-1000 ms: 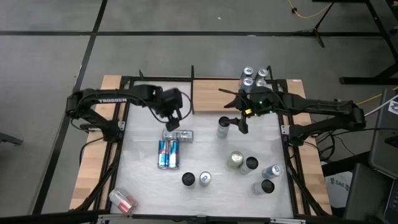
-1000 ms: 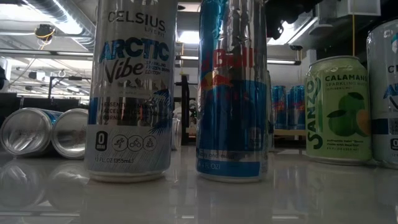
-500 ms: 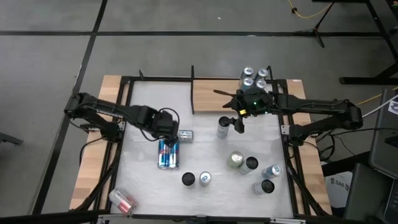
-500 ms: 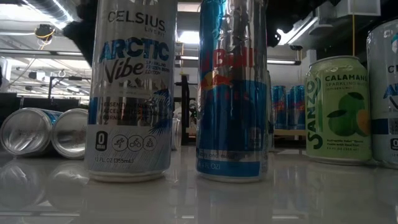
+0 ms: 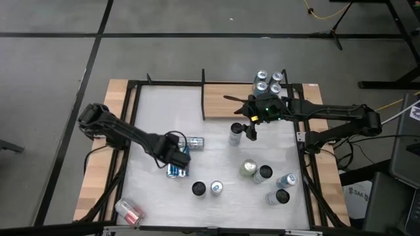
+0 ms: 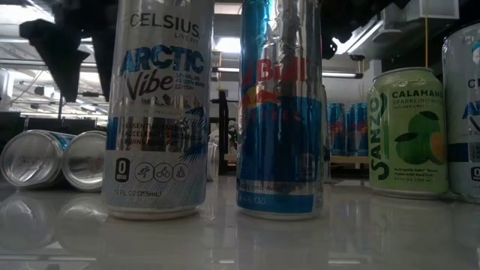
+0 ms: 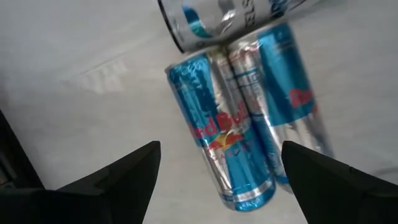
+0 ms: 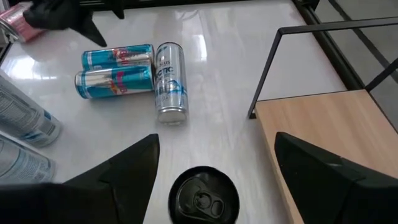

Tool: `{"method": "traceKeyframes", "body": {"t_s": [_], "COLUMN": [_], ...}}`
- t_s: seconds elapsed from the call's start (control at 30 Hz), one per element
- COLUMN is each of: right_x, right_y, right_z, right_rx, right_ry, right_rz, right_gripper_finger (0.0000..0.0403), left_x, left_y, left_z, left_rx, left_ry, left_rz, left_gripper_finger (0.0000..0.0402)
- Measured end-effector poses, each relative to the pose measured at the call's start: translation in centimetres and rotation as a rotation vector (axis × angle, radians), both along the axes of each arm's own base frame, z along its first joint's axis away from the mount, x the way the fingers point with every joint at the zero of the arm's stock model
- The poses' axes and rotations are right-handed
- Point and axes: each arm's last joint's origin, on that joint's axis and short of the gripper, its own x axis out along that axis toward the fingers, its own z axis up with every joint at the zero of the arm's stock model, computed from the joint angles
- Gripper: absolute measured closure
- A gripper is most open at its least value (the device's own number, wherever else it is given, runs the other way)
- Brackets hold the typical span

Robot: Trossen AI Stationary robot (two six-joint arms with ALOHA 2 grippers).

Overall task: Place canned beverage on shelf
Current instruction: Put the blue soda can on the shelf aligned with the other blue soda cans

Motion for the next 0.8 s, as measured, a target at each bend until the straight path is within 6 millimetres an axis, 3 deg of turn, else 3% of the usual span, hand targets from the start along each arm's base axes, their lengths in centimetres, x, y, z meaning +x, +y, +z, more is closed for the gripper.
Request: {"method": "traceKeyframes", "body": {"t_s": [0.53,0.8], "right_x": [-0.1,-0.4], "right_y": [0.1,0.1], "right_z": [0.0,0.4], "right_rx": [0.009,0.006], "right_ry": [0.007,-0.013], "right_rz": [0.012,0.013], "right_gripper_finger": [0.0095,0.0095], "left_x": [1.5,1.1], "left_y": [-1.2,-1.0], "left_z": [-4.6,-6.9], "left_rx": [0.058,0.056], "left_ry": [0.151,0.146], "left_rz": [-0.019,-0.026], "left_gripper_finger": [0.0077,0.0077]}}
